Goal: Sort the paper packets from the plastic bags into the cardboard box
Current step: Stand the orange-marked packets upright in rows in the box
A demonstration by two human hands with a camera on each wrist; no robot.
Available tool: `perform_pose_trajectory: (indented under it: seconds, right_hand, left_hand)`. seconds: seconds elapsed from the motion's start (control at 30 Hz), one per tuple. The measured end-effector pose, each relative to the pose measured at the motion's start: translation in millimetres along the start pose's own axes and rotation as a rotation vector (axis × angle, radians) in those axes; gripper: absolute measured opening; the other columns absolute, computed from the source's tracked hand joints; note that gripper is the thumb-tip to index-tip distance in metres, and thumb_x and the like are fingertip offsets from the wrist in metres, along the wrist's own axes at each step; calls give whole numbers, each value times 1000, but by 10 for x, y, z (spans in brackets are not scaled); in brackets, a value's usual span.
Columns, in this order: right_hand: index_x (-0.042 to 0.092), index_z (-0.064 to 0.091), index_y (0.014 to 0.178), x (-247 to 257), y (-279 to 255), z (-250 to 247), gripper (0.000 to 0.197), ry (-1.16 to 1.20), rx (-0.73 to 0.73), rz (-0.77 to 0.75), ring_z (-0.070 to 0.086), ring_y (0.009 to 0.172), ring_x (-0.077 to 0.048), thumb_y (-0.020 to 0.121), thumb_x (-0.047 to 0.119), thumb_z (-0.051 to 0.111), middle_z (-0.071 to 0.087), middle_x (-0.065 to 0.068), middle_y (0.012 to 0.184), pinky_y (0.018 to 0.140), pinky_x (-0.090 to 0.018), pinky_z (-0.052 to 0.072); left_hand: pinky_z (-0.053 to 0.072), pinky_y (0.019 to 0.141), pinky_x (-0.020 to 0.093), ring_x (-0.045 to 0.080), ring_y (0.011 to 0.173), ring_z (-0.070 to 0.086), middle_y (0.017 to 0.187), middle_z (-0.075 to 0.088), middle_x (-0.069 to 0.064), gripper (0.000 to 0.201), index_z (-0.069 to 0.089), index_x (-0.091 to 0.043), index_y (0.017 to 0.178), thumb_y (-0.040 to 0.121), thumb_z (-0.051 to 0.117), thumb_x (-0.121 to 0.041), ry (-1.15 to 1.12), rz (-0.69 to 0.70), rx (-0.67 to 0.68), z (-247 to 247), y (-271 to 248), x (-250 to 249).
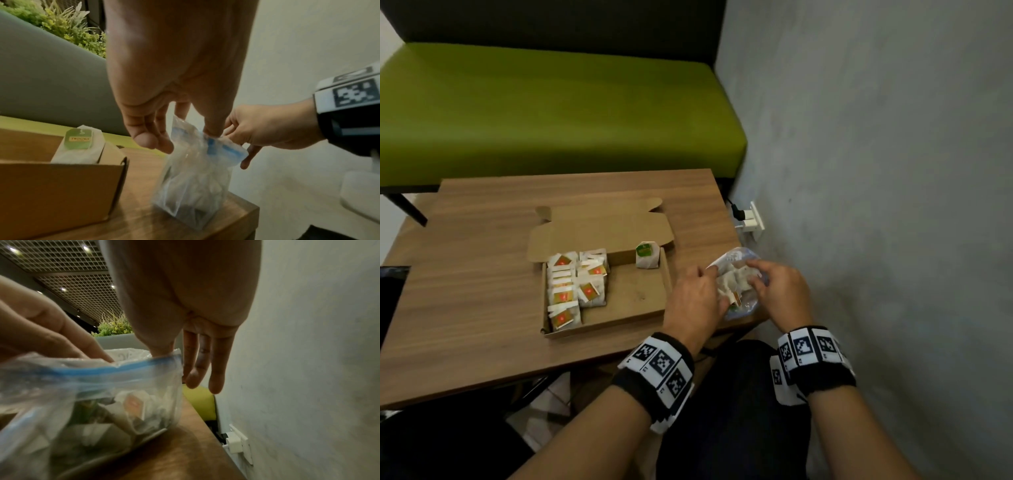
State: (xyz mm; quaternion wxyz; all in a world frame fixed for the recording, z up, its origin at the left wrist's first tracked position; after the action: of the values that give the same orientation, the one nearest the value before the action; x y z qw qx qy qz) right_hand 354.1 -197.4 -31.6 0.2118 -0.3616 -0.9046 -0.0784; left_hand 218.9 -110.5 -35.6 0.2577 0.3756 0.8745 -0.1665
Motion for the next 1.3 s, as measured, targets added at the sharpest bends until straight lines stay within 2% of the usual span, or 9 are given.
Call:
perform_pose_trajectory:
  seconds: [0.1,0.27,0.37,0.47,0.6,0.77,0.9,1.13,1.3]
  right_hand:
    - [25,69,123,63,-36,-7,30,43,9,-66,57,116,-23,93,24,67,61,-4,131,87,-25,38]
    - [25,77,97,88,-109,66,25,187,59,26,42,134,-21,80,43,77,46,-1,148,104,-38,39]
    - [30,76,92,91,-127,241,35,71,168,69,35,137,-25,72,58,77,40,-3,151,108,-46,39]
    - [26,75,91,107,-82,348,25,56,165,85,37,136,-30,77,47,76,42,-8,148,107,-51,40]
    - [19,77,97,159,2,336,23,94,71,66,42,133,-29,84,37,72,44,-9,148,104,-44,43]
    - [26,76,100,166,133,313,29,122,163,116,34,140,-29,78,45,79,37,-6,155,112,-51,36]
    - [29,76,98,204,270,371,26,88,198,76,42,134,-29,76,43,79,44,-4,147,107,-56,39]
    - [17,77,95,286,402,389,17,191,51,102,52,126,-25,83,29,75,52,-4,141,97,-34,43]
    - [13,77,91,255,438,411,15,349,-26,156,52,126,-21,84,26,75,54,-2,140,102,-36,43]
  left_hand:
    - [49,87,34,22,111,58,128,57,8,57,39,-21,145,93,58,-37,-20,17,32,8,-15,69]
    - [50,92,31,22,114,60,130,62,7,68,37,-19,147,87,66,-36,-215,13,74,13,-56,160]
    - [48,91,25,21,115,61,131,62,6,71,38,-17,147,85,70,-32,-288,10,76,-14,-80,165]
    - [42,86,15,17,117,59,133,61,3,74,40,-16,146,82,74,-29,-342,0,69,-17,-78,185]
    - [42,102,25,19,128,51,142,53,5,81,34,-13,149,82,76,-31,-385,-37,10,5,-34,219]
    - [42,110,37,17,133,46,145,47,2,89,28,-18,150,79,80,-26,-502,-68,-40,85,66,230]
    - [41,109,33,15,133,45,146,45,-1,93,24,-21,151,78,81,-24,-541,-88,-27,118,122,240]
    - [43,110,42,19,131,46,142,44,3,90,24,-24,152,80,78,-27,-490,-131,-42,38,193,298]
    - [39,112,36,22,136,39,152,29,4,76,27,-26,153,89,69,-30,-300,-94,-47,-66,138,249]
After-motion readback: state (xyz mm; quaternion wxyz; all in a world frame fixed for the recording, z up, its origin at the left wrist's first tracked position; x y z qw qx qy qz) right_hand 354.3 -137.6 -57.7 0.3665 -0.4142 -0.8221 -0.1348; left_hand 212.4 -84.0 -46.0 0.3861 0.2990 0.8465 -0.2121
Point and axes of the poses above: each hand's wrist, its own y-axis towards the middle knuckle, its own z-axis out of the palm, x = y × z, the point moved 5 cm from there along y, towards the middle knuckle
